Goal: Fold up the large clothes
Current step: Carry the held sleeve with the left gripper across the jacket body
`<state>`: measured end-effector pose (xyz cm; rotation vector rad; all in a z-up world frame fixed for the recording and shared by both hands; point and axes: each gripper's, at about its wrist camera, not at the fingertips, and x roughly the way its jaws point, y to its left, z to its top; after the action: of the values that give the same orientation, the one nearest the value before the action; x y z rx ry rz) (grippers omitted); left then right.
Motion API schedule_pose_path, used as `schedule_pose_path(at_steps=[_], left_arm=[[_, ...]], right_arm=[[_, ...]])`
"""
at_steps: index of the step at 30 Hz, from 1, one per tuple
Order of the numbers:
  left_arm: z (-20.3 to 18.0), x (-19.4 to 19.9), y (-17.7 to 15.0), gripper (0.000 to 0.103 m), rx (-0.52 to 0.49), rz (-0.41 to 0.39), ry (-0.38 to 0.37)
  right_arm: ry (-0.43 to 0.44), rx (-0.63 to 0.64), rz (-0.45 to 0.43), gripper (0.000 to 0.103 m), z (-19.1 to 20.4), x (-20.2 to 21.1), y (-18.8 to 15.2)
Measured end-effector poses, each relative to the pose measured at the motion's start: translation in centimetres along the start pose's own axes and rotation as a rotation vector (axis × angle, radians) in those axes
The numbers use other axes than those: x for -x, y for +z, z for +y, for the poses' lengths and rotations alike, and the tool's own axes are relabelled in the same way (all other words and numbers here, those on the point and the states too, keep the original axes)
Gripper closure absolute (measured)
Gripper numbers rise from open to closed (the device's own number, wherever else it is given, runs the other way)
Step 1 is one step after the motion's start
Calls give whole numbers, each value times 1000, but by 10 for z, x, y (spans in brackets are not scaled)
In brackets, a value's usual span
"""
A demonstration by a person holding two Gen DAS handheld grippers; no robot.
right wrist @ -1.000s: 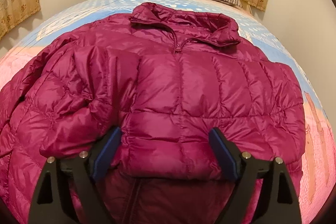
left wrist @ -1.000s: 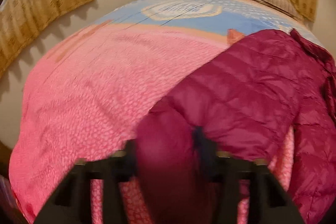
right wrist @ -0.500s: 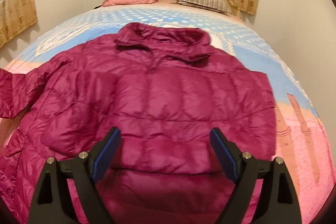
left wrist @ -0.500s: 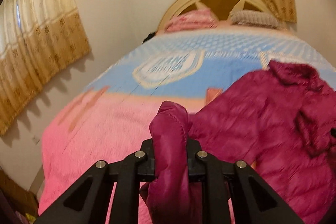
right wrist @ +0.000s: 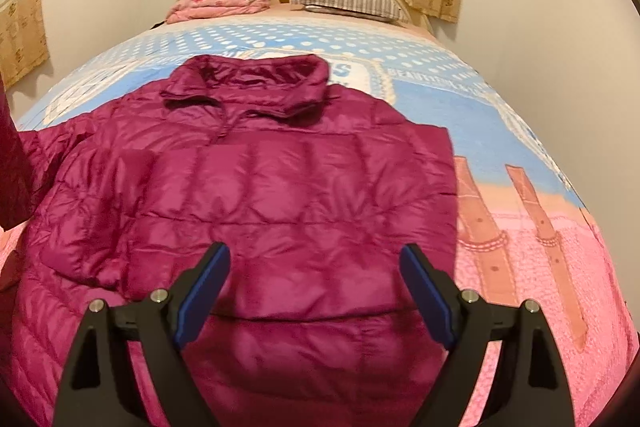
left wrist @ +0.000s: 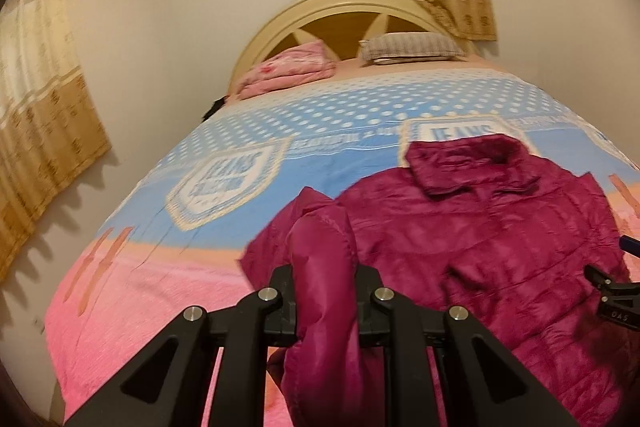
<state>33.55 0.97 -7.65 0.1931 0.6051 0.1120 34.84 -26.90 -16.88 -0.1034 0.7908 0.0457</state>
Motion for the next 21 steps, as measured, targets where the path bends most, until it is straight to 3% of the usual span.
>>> schedule_pose_path(at_steps=[7,21], left_arm=[[-52,-13,9,88,-62,17,-60],[-140,-25,-6,88,-159,56,-165]], right_arm=[[-20,-15,-4,14,-19,2,-4],[-60,-66,-27,14,-50,1,-11]])
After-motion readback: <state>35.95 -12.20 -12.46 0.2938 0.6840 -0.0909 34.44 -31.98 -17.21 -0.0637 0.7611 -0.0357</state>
